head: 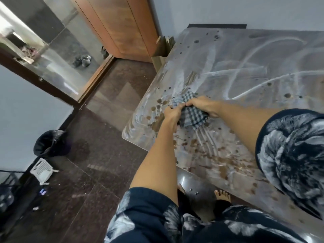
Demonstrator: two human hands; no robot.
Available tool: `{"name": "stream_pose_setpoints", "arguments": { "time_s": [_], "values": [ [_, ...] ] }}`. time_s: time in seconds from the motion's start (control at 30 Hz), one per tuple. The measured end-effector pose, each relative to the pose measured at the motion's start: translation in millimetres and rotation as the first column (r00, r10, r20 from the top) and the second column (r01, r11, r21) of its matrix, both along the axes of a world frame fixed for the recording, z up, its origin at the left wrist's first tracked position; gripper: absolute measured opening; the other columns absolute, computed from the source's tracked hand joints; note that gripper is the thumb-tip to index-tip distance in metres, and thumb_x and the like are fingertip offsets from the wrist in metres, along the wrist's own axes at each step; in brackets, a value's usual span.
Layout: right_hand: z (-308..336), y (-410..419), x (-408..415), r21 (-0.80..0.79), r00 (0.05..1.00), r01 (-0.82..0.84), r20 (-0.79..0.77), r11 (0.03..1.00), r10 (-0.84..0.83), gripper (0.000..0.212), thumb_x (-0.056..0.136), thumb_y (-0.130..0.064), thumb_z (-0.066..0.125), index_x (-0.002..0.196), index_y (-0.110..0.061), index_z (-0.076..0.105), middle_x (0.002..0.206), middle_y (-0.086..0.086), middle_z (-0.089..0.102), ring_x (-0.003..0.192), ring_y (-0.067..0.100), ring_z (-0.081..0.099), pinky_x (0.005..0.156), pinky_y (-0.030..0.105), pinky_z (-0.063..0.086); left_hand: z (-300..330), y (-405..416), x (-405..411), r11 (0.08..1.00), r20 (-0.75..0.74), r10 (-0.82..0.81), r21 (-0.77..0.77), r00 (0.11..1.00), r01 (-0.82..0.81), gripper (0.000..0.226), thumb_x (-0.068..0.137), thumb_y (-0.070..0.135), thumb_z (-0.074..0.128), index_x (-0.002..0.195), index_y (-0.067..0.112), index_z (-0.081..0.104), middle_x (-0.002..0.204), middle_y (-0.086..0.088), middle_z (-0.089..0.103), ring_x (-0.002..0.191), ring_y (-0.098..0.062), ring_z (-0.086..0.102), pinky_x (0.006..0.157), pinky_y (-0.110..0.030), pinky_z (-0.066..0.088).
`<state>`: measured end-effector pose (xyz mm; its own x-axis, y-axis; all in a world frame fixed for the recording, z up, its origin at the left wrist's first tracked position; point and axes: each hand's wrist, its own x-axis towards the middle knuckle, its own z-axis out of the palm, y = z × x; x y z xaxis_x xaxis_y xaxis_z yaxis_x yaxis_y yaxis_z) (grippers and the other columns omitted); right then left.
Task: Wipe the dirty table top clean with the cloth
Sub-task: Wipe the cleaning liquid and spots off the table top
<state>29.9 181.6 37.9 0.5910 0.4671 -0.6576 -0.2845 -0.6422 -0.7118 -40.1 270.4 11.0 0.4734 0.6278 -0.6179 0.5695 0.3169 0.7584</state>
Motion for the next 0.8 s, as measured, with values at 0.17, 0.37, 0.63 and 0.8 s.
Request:
{"name": "stream_pose_setpoints", "arguments": {
  "time_s": [0.17, 0.37, 0.63, 0.8],
  "values": [
    [-8, 42, -25, -0.006, 0.996, 0.017, -0.090, 1.000, -0.017, 0.027, 0.093, -0.018, 0.045, 0.110, 0.000, 0.054, 0.090, 0.010, 0.061, 0.077, 0.024, 0.058, 0.066, 0.029, 0.048, -14, 49, -20, 0.995, 0.007, -0.066, -0.074, 0.998, 0.066, 0.043, 0.081, 0.024, 0.067, 0.113, 0.006, 0.045, 0.111, -0.019, 0.061, 0.092, -0.031, 0.064, 0.082, -0.052, 0.054],
    [-18, 88, -49, 0.017, 0.999, 0.045, 0.016, 0.999, -0.045, 0.015, 0.090, -0.019, 0.050, 0.098, -0.006, 0.052, 0.100, 0.011, 0.061, 0.081, 0.022, 0.059, 0.072, 0.031, 0.049, -23, 92, -43, 0.995, 0.044, -0.081, -0.060, 0.996, 0.083, 0.021, 0.083, 0.022, 0.063, 0.087, 0.012, 0.046, 0.092, -0.012, 0.062, 0.087, -0.027, 0.063, 0.085, -0.048, 0.053],
    [-47, 105, -75, 0.068, 0.997, 0.067, -0.048, 0.995, -0.064, 0.025, 0.089, -0.019, 0.054, 0.111, -0.008, 0.050, 0.103, 0.010, 0.063, 0.083, 0.019, 0.061, 0.075, 0.031, 0.051, -39, 117, -78, 0.988, 0.070, -0.098, -0.117, 0.993, 0.106, 0.021, 0.082, 0.017, 0.065, 0.079, 0.015, 0.044, 0.083, -0.012, 0.063, 0.084, -0.029, 0.066, 0.082, -0.051, 0.054],
    [-48, 110, -77, 0.026, 0.995, 0.069, -0.076, 0.997, -0.066, 0.023, 0.090, -0.021, 0.054, 0.106, -0.004, 0.054, 0.101, 0.014, 0.066, 0.080, 0.023, 0.064, 0.071, 0.031, 0.053, -41, 120, -84, 0.983, 0.095, -0.112, -0.133, 0.989, 0.124, 0.022, 0.084, 0.016, 0.062, 0.077, 0.017, 0.041, 0.079, -0.009, 0.059, 0.079, -0.026, 0.060, 0.083, -0.053, 0.050]
  ]
}}
